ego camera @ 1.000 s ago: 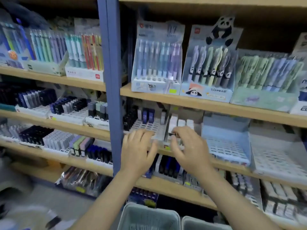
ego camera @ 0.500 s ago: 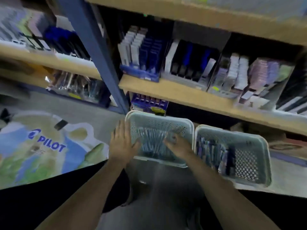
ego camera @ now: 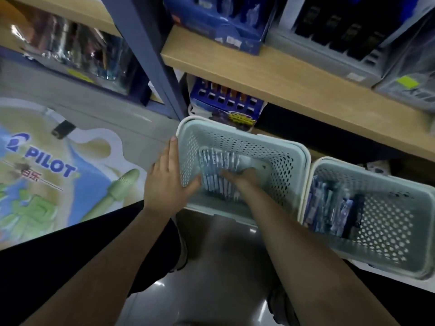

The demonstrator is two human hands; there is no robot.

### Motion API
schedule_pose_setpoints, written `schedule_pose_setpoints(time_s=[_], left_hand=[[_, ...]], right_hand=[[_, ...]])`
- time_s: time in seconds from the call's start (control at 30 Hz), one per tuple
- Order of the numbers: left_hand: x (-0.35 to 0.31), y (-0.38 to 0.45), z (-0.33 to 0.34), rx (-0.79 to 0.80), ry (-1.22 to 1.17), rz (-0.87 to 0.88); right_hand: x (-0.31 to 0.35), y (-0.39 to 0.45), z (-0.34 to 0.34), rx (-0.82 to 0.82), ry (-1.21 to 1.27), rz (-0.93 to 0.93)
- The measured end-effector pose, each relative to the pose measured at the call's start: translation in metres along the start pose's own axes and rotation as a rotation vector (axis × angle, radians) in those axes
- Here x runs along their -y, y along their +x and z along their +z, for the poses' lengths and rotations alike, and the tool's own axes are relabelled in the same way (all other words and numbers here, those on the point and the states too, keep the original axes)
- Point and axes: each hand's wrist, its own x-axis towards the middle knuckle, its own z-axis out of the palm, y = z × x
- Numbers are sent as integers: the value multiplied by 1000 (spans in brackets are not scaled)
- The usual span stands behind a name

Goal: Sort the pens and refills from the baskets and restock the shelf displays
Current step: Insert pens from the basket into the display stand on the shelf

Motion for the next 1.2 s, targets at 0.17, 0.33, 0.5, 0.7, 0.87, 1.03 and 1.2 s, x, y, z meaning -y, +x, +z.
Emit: schedule_pose_setpoints(time_s=[0.17,0.33,0.5,0.7,0.87,1.03,1.2], left_hand=[[1,0,2,-3,-47,-11],[1,0,3,-19,-84,-14],[0,0,0,-21,-95,-14],[-1,-1,0,-22,-96,-17],[0,0,0,-22,-104,-12],[0,-1,-1,-30,-103,4],[-3,0,-8,10,-7,3]], right_hand=[[15,5,25,46,-85,-29],[18,15,24,79,-62,-14],[12,15,19,131,11,-33],[3,27,21,218,155,-69],[-3,26,2,305,113,-74],[-2,2,-27,314,67,-120],[2,-29,-48,375,95,-183]])
